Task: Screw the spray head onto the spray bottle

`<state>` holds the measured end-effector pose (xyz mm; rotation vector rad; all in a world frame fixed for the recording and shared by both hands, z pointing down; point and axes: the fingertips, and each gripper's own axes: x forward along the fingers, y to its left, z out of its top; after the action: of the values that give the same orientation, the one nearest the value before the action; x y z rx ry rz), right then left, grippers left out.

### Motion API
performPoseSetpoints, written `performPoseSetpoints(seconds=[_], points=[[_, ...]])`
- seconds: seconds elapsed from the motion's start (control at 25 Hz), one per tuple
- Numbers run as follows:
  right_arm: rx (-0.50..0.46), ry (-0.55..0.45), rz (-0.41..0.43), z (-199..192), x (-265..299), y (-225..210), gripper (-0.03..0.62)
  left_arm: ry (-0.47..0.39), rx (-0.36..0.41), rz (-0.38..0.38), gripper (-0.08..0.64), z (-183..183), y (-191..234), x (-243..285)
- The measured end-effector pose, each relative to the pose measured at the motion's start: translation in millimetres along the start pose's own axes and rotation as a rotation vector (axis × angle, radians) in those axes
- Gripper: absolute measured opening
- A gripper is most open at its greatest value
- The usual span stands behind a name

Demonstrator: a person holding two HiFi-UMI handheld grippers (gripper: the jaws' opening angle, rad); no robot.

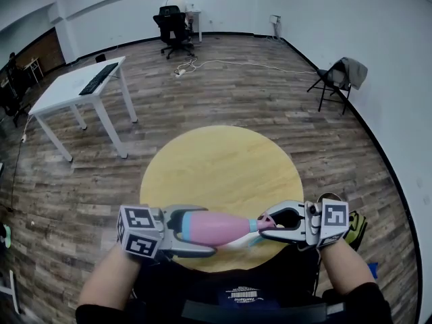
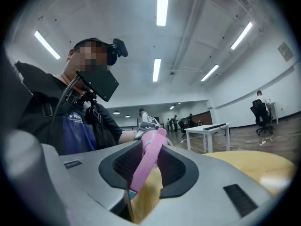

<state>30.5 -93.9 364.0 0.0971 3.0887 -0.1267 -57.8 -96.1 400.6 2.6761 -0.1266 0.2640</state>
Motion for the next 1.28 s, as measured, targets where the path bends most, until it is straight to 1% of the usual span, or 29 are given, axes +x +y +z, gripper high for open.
performPoseSetpoints(seconds=[0.12,0.24,0.28,0.32,0.36,0.4,0.44,0.56,0.64,0.72,0.8,0.84,0.88,0.92,0.96,1.04,1.2,1.28], points=[[-0.074,0.002,0.015,7,2,10,0.120,-0.077,-0.223,-0.078,0.500,8,-2,0],[-0.144,-0.016,0.021,12,-2,17,0.120,-0.136,-0.518,-0.158,0.502,14,2,2],[-0.158,-0.017,0.016,12,-5,18,0.120,-0.149,-0.584,-0.177,0.502,16,3,4],[-0.160,-0.018,0.008,11,-7,17,0.120,-0.161,-0.601,-0.182,0.502,18,3,6],[-0.149,-0.023,-0.002,10,-8,15,0.118,-0.176,-0.565,-0.169,0.503,20,2,7],[-0.123,-0.038,-0.012,8,-10,11,0.108,-0.194,-0.490,-0.141,0.505,22,2,6],[-0.082,-0.066,-0.018,7,-12,6,0.106,-0.214,-0.399,-0.109,0.506,25,3,4],[0.104,-0.164,-0.017,9,-15,-11,0.104,-0.279,-0.129,-0.012,0.506,39,2,-4],[0.246,-0.213,-0.011,9,-15,-21,0.104,-0.294,0.056,0.069,0.511,48,-1,-10],[0.383,-0.257,-0.009,7,-17,-33,0.106,-0.264,0.275,0.175,0.511,52,-4,-14],[0.479,-0.273,-0.012,2,-16,-42,0.106,-0.181,0.495,0.271,0.512,47,-7,-12],[0.513,-0.277,-0.013,0,-15,-44,0.106,-0.129,0.585,0.301,0.522,43,-8,-9],[0.540,-0.284,-0.014,-2,-14,-46,0.106,-0.081,0.657,0.323,0.525,38,-9,-7],[0.564,-0.296,-0.015,-3,-13,-49,0.105,-0.050,0.707,0.339,0.525,35,-10,-5],[0.583,-0.314,-0.017,-2,-13,-51,0.106,-0.040,0.739,0.349,0.525,34,-12,-4],[0.607,-0.360,-0.024,1,-13,-57,0.104,-0.062,0.760,0.356,0.525,37,-13,-5],[0.626,-0.484,-0.074,16,-28,-72,0.104,-0.107,0.728,0.354,0.525,37,-9,-9],[0.636,-0.563,-0.103,30,-38,-80,0.104,-0.096,0.695,0.361,0.525,31,-6,-8]])
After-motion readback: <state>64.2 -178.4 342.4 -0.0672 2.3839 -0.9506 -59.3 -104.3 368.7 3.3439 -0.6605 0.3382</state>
